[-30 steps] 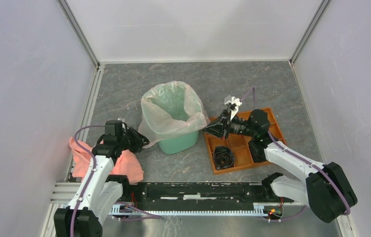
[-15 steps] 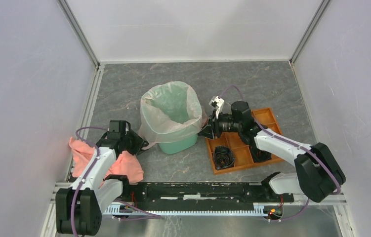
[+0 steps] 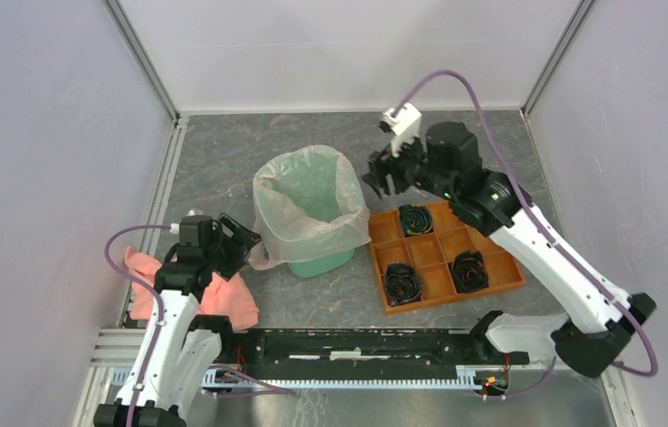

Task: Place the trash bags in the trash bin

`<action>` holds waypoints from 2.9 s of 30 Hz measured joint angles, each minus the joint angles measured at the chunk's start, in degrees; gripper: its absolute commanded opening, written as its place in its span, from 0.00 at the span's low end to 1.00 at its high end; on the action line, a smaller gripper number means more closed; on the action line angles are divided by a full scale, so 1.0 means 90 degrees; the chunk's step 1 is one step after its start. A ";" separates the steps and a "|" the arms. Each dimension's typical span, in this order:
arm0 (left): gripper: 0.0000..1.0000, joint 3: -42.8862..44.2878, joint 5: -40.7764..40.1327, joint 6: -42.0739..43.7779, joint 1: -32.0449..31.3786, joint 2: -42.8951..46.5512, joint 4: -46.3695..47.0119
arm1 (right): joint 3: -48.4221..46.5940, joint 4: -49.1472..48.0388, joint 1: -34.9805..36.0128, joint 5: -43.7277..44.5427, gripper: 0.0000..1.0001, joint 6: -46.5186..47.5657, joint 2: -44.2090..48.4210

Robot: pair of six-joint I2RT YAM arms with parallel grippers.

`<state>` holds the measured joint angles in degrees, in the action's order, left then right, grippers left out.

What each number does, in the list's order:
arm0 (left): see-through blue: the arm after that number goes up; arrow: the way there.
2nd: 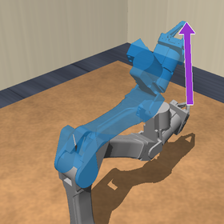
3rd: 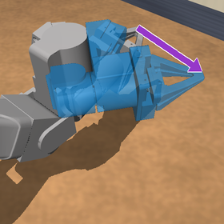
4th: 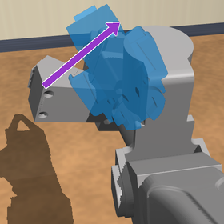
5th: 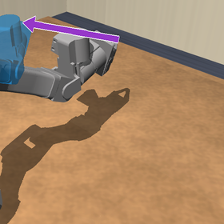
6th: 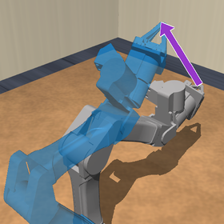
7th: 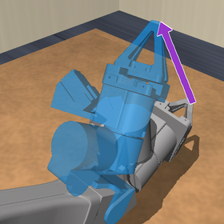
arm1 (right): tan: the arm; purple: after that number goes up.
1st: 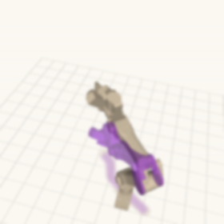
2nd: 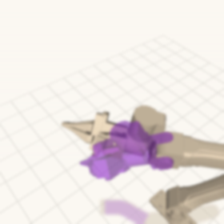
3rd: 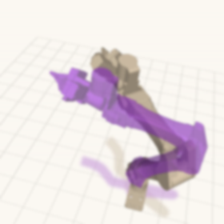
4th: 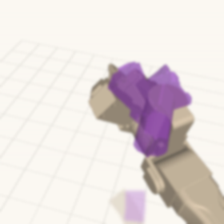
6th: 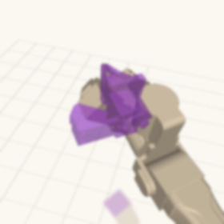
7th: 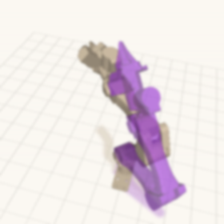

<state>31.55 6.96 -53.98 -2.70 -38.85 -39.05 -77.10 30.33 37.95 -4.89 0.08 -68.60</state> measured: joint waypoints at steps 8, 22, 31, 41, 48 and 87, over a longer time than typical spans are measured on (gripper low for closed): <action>0.76 -0.0027 0.0075 0.0007 0.0000 -0.0313 -0.0010 | -0.2132 0.0061 0.1938 0.0172 0.28 0.0041 -0.2144; 0.74 -0.0049 0.0097 0.0007 0.0000 -0.0085 0.0007 | -0.2336 0.1362 0.2409 0.0729 0.19 0.0129 -0.3968; 0.71 -0.0049 0.0131 0.0017 0.0000 -0.0155 -0.0007 | -0.2841 0.0454 0.2166 0.1710 0.48 -0.0027 -0.4034; 0.68 -0.0104 0.0255 0.0148 0.0000 -0.0415 0.0022 | -0.2839 -0.1528 0.2033 0.2210 0.44 0.0041 -0.4993; 0.68 -0.0107 0.0284 0.0233 0.0000 -0.0542 0.0024 | -0.3067 -0.1831 0.2040 0.1962 0.49 -0.0243 -0.5552; 0.79 -0.0214 0.1749 0.0070 -0.0002 -0.1906 0.2276 | -0.3541 -0.0097 0.2069 0.1962 0.98 0.0814 -0.3247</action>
<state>29.63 22.70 -53.34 -2.72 -56.01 -18.57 -108.97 29.45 56.58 12.78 7.40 -97.82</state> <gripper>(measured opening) 0.782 0.979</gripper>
